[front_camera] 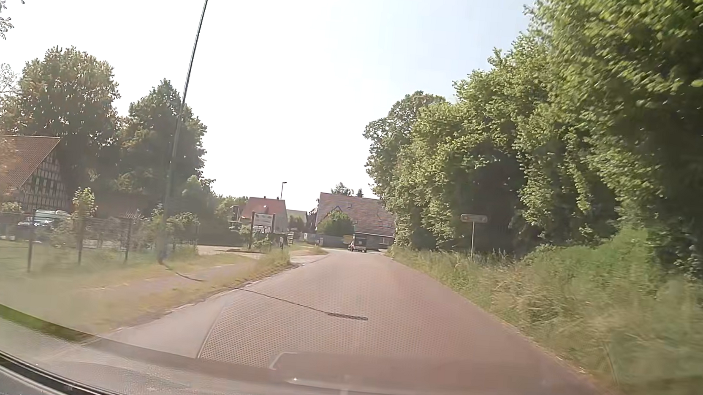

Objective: Follow the waypoints while adhering to traffic rules and regulations

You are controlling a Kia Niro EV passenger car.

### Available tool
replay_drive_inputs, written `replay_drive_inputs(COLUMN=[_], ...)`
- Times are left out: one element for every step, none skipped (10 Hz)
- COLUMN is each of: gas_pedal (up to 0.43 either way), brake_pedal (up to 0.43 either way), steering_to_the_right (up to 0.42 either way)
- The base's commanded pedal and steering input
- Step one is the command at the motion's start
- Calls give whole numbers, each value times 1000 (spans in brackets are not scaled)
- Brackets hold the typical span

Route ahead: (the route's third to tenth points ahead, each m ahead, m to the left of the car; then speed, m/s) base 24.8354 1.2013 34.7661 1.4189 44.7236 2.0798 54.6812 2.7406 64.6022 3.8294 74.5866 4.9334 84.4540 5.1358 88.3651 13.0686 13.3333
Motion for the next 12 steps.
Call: replay_drive_inputs(gas_pedal=[87,87,87,87,87,87,67,39,39,39,39,39], brake_pedal=[0,0,0,0,0,0,0,0,0,0,0,0], steering_to_the_right=[0,-1,0,0,0,3,12,18,21,20,18,14])
